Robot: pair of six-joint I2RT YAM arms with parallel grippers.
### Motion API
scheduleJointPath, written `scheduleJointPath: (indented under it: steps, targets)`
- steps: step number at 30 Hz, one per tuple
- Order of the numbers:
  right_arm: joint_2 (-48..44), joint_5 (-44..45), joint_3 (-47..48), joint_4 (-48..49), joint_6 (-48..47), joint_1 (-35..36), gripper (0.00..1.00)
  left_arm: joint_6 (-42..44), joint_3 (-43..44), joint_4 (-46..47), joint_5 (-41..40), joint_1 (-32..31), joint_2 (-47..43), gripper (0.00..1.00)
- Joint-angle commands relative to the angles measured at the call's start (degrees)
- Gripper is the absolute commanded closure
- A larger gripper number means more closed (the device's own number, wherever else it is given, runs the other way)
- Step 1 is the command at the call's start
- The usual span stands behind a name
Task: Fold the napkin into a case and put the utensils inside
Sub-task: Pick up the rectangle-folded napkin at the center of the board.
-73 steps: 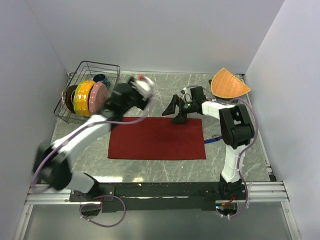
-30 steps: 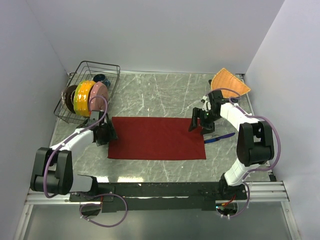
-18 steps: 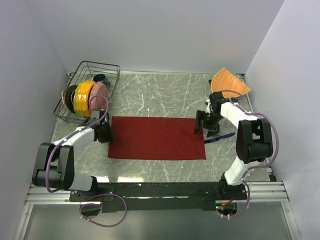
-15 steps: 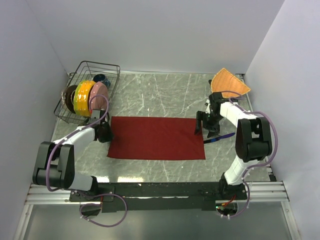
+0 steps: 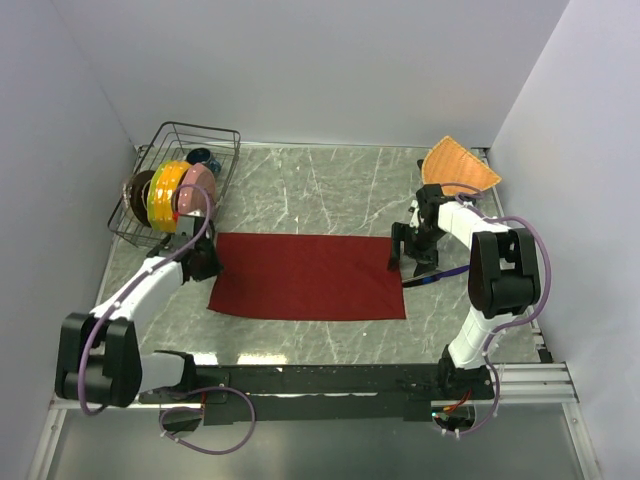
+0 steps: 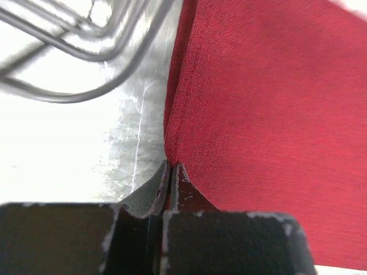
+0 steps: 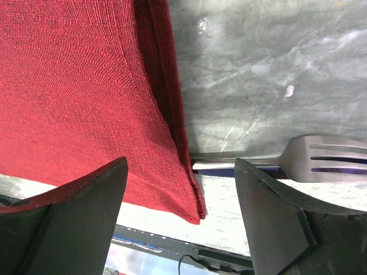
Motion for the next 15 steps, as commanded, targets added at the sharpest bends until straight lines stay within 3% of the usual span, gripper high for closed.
scheduleJointPath:
  steps: [1,6,9,15]
  targets:
    - [-0.18,-1.89,1.35,-0.63,0.23,-0.49,0.16,0.64,4.04,-2.10,-2.16,-0.10,-4.15,0.99]
    - [0.09,-5.05,1.44,-0.28,0.32,-0.40,0.17,3.89,6.33,-1.93,-0.76,-1.24,-6.35,0.99]
    - [0.52,-5.58,1.44,0.07,0.58,-0.40,0.20,5.12,8.17,-0.96,-0.58,-5.10,-6.09,0.99]
    - [1.75,-5.85,1.17,0.60,0.93,-0.32,0.39,4.77,12.48,0.89,0.12,-13.63,-3.01,0.99]
